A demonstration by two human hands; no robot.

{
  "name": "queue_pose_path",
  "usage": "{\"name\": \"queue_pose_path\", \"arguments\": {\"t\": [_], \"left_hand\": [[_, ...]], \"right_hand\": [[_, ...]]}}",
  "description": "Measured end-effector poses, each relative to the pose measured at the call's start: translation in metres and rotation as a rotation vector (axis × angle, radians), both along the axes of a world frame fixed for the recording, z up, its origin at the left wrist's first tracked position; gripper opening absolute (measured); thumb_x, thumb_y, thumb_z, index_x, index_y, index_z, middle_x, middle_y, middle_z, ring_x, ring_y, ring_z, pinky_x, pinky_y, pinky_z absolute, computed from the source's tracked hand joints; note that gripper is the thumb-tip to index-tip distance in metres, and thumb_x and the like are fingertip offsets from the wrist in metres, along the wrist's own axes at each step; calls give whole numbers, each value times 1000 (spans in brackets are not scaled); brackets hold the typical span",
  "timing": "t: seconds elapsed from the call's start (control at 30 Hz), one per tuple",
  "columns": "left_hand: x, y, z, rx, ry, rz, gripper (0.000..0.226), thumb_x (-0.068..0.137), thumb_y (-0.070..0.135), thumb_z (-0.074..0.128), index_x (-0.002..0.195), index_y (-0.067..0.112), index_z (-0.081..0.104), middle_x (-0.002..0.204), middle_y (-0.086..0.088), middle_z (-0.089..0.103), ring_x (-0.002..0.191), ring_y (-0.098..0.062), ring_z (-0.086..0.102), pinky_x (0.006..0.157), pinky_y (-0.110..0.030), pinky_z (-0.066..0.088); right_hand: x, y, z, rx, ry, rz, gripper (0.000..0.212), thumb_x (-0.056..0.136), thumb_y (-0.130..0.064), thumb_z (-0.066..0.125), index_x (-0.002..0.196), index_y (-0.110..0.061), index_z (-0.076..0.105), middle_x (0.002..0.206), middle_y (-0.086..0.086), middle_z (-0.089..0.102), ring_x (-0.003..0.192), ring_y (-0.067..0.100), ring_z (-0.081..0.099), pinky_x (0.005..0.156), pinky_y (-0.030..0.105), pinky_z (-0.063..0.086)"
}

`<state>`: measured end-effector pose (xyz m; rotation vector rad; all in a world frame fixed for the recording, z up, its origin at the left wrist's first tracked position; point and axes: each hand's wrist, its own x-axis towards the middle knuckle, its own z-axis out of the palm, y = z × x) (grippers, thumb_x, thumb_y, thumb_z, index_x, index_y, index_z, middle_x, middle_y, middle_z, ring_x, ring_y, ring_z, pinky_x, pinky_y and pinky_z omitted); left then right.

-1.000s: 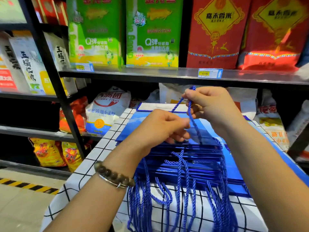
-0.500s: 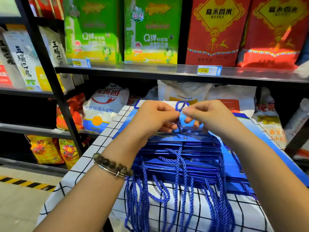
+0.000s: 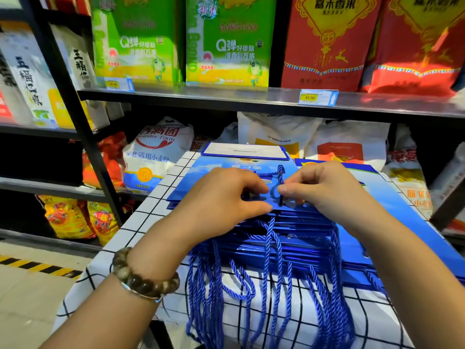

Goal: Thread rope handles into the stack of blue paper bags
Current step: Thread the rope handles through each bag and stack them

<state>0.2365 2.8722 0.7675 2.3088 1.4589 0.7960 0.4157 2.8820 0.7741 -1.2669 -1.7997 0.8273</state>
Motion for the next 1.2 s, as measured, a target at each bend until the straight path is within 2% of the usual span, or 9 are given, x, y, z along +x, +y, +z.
{"name": "queue_pose_path", "arguments": {"t": [0.37, 0.5, 0.57, 0.6, 0.73, 0.9, 1.0, 1.07, 1.2], "left_hand": [[-2, 0, -7, 342, 208, -144, 22, 84, 39, 44, 91, 25, 60, 84, 5, 67, 77, -22, 60, 63, -34, 46], [-1, 0, -12, 440, 215, -142, 19, 88, 38, 37, 92, 27, 52, 78, 4, 67, 66, -25, 59, 53, -32, 47], [-1, 2, -15, 460, 218, -113, 4, 89, 28, 45, 92, 29, 45, 79, 4, 66, 63, -28, 58, 50, -31, 46], [0, 2, -15, 471, 209, -95, 14, 87, 20, 52, 92, 29, 42, 79, 3, 65, 61, -30, 56, 48, -31, 44], [2, 3, -14, 543, 249, -66, 20, 74, 9, 40, 84, 26, 42, 78, 3, 62, 53, -30, 53, 40, -27, 36], [14, -14, -13, 475, 112, 77, 30, 78, 40, 40, 73, 27, 67, 88, 10, 67, 71, -19, 66, 53, -27, 46], [27, -15, -12, 330, 325, 256, 44, 89, 59, 34, 92, 29, 66, 101, 9, 62, 91, -16, 60, 63, -27, 33], [33, -16, -10, 254, 354, 299, 45, 90, 59, 34, 99, 26, 63, 105, 6, 60, 97, -18, 56, 67, -29, 29], [34, -15, -12, 343, 344, 235, 32, 97, 42, 33, 104, 23, 58, 105, 3, 58, 100, -21, 52, 75, -32, 30]], "right_hand": [[2, 6, -6, 2, 4, -57, 22, 77, -13, 70, 57, -18, 63, 44, -11, 59, 40, -1, 49, 44, 8, 37], [-2, 5, -6, 52, -144, -70, 22, 77, -22, 71, 56, -23, 64, 57, -3, 62, 52, 8, 48, 47, 13, 34], [0, 3, -3, 102, -280, -52, 22, 82, -25, 65, 60, -23, 63, 72, 6, 66, 64, 16, 52, 52, 16, 35], [1, 2, -2, 124, -343, -30, 22, 85, -26, 61, 63, -24, 62, 75, 5, 67, 68, 17, 54, 56, 15, 36], [8, -5, -2, 75, -383, 85, 13, 89, -19, 55, 94, -23, 67, 83, -20, 58, 72, -10, 52, 66, 1, 35], [7, -1, -8, 165, -409, 45, 18, 89, -19, 57, 101, -16, 70, 79, -23, 57, 74, -12, 53, 67, 0, 35], [4, 0, -10, 193, -397, 30, 17, 89, -19, 57, 98, -16, 71, 77, -20, 59, 72, -11, 53, 67, 1, 36], [2, -1, -11, 208, -403, 22, 17, 89, -19, 56, 95, -15, 71, 72, -18, 60, 68, -9, 54, 65, 4, 37], [2, -3, -16, 183, -345, -8, 16, 89, -18, 56, 93, -14, 71, 72, -15, 63, 71, 0, 57, 65, 9, 39]]}}
